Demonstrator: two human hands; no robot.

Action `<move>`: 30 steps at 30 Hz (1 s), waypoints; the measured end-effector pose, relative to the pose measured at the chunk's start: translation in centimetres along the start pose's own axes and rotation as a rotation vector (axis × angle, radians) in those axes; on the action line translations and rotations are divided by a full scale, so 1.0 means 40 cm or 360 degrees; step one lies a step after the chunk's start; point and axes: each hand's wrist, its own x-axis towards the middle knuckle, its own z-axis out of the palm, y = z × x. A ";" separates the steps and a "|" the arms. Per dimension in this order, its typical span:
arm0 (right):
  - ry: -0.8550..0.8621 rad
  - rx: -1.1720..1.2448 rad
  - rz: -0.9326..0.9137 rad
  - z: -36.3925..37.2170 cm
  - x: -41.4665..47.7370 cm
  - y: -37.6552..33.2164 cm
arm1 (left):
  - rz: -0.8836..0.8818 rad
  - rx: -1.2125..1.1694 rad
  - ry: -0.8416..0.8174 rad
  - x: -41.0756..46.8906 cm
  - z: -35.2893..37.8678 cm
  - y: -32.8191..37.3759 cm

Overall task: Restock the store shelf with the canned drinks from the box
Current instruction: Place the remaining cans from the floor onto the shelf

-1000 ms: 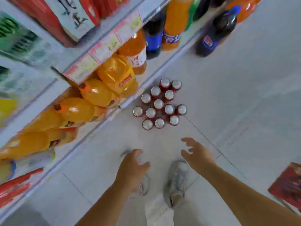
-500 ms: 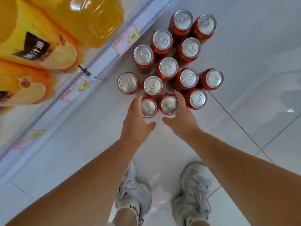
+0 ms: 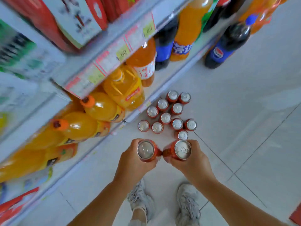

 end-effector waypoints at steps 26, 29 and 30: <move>-0.0364 0.0183 -0.1968 -0.311 -1.434 -1.171 | 0.0629 -0.0558 0.1641 -1.386 -1.275 0.510; -0.0435 0.0230 -0.2099 -0.201 -1.527 -1.259 | 0.0581 -0.0511 0.1796 -1.465 -1.391 0.407; -0.0470 0.0238 -0.2118 -0.165 -1.547 -1.288 | 0.0570 -0.0504 0.1840 -1.486 -1.424 0.375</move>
